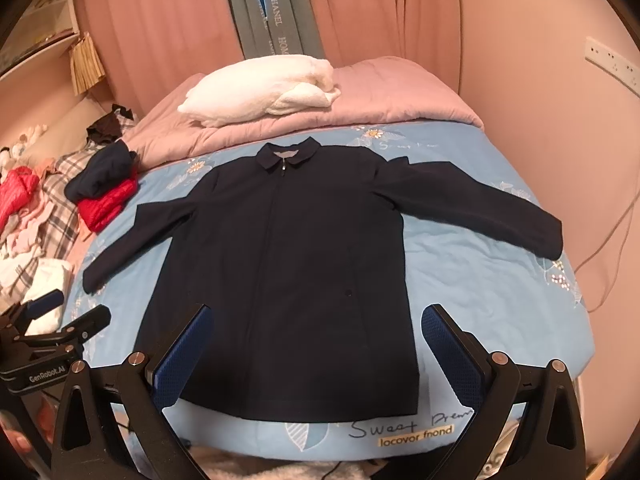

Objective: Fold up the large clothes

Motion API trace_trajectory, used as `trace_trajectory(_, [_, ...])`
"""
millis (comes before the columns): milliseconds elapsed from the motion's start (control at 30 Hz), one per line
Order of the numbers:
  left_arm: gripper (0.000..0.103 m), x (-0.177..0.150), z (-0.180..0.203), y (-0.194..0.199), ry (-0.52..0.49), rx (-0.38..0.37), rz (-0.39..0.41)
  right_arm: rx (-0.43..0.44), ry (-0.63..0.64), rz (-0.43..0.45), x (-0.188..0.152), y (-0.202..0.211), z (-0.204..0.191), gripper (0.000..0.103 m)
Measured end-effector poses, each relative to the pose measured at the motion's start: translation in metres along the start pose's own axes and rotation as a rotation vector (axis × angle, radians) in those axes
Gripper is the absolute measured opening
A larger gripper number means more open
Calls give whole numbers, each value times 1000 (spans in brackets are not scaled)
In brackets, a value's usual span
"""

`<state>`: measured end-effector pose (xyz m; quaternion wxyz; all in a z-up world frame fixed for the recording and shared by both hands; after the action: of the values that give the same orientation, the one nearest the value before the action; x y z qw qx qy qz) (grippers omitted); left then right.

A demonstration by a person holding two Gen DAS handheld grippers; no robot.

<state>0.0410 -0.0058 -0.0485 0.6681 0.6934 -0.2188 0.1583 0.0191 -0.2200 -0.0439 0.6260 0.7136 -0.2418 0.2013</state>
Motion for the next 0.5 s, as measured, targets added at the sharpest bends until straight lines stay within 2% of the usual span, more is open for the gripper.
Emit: trace_trajectory(500, [103, -3, -3, -1, -1, 3, 2, 11, -7, -1, -1, -1, 1, 103])
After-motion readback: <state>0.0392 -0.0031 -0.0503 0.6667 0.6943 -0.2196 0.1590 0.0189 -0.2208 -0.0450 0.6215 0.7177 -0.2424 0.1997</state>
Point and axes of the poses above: each gripper's, at about its wrist camera, not at the fingertips, and y roughly against the way its jaws point, z to its right, x to its top, the point moved 6 cm from there along -y, roughly the way its jaws point, and after that the axes turned 7 degrees about -z, right-handed, at the moved point
